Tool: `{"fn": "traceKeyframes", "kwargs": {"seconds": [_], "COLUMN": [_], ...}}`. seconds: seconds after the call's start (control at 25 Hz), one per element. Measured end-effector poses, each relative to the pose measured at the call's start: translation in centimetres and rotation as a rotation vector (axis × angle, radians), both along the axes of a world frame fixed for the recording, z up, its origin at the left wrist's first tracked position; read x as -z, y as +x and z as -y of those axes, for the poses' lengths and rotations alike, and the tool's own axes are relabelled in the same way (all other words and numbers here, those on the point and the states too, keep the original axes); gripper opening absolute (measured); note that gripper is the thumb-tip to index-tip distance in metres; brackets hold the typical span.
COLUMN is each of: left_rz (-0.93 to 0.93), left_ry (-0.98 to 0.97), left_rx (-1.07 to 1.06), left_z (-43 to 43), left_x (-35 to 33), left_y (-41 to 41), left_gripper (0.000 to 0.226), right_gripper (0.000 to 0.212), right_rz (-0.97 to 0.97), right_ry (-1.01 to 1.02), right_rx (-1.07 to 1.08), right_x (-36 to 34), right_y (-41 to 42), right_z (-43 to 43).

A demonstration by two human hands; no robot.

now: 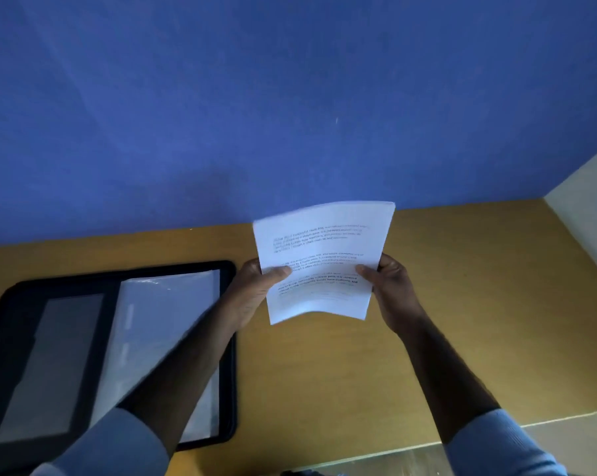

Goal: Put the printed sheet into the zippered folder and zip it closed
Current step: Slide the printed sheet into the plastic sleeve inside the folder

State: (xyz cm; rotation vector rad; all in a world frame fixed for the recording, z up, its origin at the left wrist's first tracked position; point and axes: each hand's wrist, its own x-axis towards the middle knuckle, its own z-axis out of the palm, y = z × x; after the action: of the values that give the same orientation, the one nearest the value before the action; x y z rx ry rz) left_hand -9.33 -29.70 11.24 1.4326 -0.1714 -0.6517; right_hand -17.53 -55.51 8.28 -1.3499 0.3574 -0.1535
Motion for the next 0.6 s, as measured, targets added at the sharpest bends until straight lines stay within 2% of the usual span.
{"fn": "traceKeyframes", "kwargs": {"seconds": [0.12,0.28,0.6], "left_rz": [0.076,0.081,0.110], "left_ry": [0.020,0.016,0.041], "left_rx": [-0.067,-0.171,-0.162], "left_z": [0.9,1.1,0.5], "left_x": [-0.9,-0.6,-0.1], "left_y": [-1.0,-2.1,-2.9], "left_gripper": [0.025,0.022,0.023], "right_gripper": [0.028,0.028,0.035], "right_rz": [0.032,0.035,0.044], "right_ry": [-0.001,-0.002,-0.019], "right_rx": [0.024,0.056,0.036], "right_x": [0.0,0.3,0.3], "right_y": [-0.6,-1.3,-1.9], "right_z": [-0.8,-2.0,-2.5]}}
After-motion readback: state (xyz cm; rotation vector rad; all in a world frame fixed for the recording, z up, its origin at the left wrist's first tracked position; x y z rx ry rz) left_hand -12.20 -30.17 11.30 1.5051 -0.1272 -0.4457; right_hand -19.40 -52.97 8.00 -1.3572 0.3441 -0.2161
